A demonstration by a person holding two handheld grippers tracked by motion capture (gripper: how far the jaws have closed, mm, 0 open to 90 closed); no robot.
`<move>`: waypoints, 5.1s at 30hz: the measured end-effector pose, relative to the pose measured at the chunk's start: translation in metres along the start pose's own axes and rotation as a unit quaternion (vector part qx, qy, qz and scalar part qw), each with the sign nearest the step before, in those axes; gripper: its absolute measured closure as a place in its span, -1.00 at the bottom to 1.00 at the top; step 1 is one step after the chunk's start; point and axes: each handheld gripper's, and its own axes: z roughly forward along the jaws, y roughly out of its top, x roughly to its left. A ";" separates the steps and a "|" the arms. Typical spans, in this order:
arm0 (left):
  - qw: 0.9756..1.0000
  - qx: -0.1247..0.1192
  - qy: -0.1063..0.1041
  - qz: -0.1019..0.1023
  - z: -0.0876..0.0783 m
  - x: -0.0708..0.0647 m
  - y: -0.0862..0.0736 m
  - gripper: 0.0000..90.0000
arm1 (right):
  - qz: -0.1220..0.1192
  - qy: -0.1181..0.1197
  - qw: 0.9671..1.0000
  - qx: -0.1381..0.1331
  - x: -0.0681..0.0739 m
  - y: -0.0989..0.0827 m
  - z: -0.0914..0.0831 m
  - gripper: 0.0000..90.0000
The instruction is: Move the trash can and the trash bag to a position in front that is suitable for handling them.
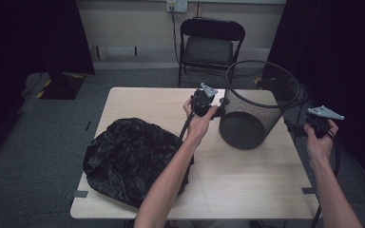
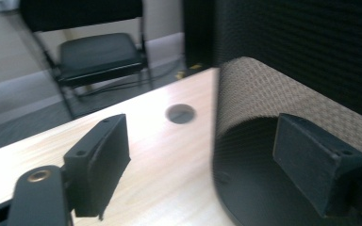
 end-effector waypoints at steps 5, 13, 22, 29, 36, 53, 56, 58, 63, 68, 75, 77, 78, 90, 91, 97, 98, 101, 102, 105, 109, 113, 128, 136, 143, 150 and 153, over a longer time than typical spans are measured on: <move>0.999 -0.005 0.032 -0.032 0.017 0.013 0.005 -0.58 | 0.003 -0.034 0.999 -0.032 -0.004 0.008 0.008 -0.74; 0.999 -0.024 0.028 -0.019 0.019 0.001 0.005 -0.52 | 0.034 -0.060 0.996 -0.062 -0.001 0.023 0.018 -0.73; 1.000 -0.016 0.005 0.025 0.008 -0.005 0.002 -0.16 | 0.034 -0.022 0.996 -0.078 0.009 0.021 0.019 -0.17; 0.999 -0.027 0.005 0.017 -0.007 0.012 -0.005 0.06 | 0.014 0.033 0.995 -0.090 0.025 0.021 0.017 0.03; 0.999 -0.024 -0.008 0.021 -0.024 0.029 -0.011 0.05 | -0.001 0.072 0.993 -0.093 0.040 0.022 0.013 0.03; 0.999 -0.030 -0.031 0.033 -0.066 0.028 -0.029 0.19 | 0.009 0.117 0.987 -0.109 0.056 0.008 -0.013 0.04; 0.999 -0.027 -0.034 0.033 -0.073 0.026 -0.032 0.21 | -0.003 0.115 0.988 -0.106 0.059 0.008 -0.018 0.07; 0.998 -0.027 -0.034 0.036 -0.079 0.026 -0.034 0.21 | -0.009 0.117 0.988 -0.104 0.061 0.008 -0.020 0.07; 0.999 -0.030 -0.027 0.030 -0.091 0.028 -0.041 0.20 | -0.021 0.123 0.987 -0.101 0.070 0.008 -0.028 0.07; 0.998 -0.029 -0.035 0.034 -0.102 0.027 -0.046 0.20 | 0.003 0.133 0.985 -0.111 0.076 0.000 -0.035 0.07; 0.998 -0.032 -0.041 0.032 -0.116 0.024 -0.053 0.20 | 0.014 0.137 0.984 -0.117 0.081 -0.005 -0.043 0.07; 0.998 -0.031 -0.040 0.033 -0.121 0.023 -0.055 0.20 | 0.007 0.137 0.984 -0.115 0.083 -0.005 -0.046 0.07; 0.998 -0.031 -0.038 0.036 -0.123 0.022 -0.056 0.20 | 0.006 0.136 0.984 -0.114 0.084 -0.005 -0.048 0.07; 0.998 -0.034 -0.047 0.040 -0.145 0.018 -0.065 0.19 | 0.029 0.145 0.981 -0.125 0.094 -0.019 -0.063 0.07; 0.997 -0.034 -0.049 0.038 -0.148 0.018 -0.066 0.17 | 0.031 0.147 0.981 -0.126 0.094 -0.020 -0.064 0.07; 0.997 -0.035 -0.054 0.045 -0.154 0.017 -0.067 0.11 | 0.027 0.145 0.981 -0.125 0.097 -0.022 -0.071 0.07; 0.997 -0.034 -0.054 0.050 -0.155 0.016 -0.068 0.11 | 0.027 0.143 0.981 -0.124 0.098 -0.022 -0.072 0.07; 0.996 -0.039 -0.059 0.047 -0.157 0.016 -0.070 0.08 | 0.032 0.146 0.981 -0.124 0.098 -0.024 -0.075 0.07; 0.996 -0.040 -0.058 0.048 -0.157 0.017 -0.071 0.08 | 0.032 0.146 0.981 -0.124 0.098 -0.024 -0.075 0.07; 0.997 -0.037 -0.058 0.042 -0.156 0.021 -0.075 -0.18 | 0.039 0.142 0.982 -0.123 0.099 -0.025 -0.078 -0.04; 0.998 -0.035 -0.059 0.015 -0.149 0.030 -0.076 -0.50 | 0.056 0.138 0.980 -0.131 0.093 -0.022 -0.081 -0.38; 1.000 -0.026 -0.001 0.018 -0.137 0.032 -0.073 -0.53 | 0.064 0.112 0.983 -0.130 0.084 -0.015 -0.071 -0.45; 0.999 -0.027 -0.022 0.007 -0.101 0.029 -0.070 -0.11 | 0.059 0.134 0.982 -0.117 0.093 -0.020 -0.048 -0.27; 0.998 -0.031 -0.051 0.017 -0.110 0.013 -0.076 0.09 | 0.046 0.143 0.981 -0.120 0.091 -0.031 -0.075 -0.19; 0.997 -0.020 -0.065 0.037 -0.121 0.001 -0.077 0.08 | 0.069 0.140 0.980 -0.125 0.089 -0.045 -0.098 -0.19; 0.997 -0.012 -0.074 0.026 -0.130 0.012 -0.080 -0.40 | 0.072 0.119 0.984 -0.110 0.092 -0.047 -0.106 -0.55; 0.996 -0.011 -0.085 0.035 -0.141 0.019 -0.082 -0.57 | 0.077 0.117 0.987 -0.081 0.091 -0.052 -0.103 -0.70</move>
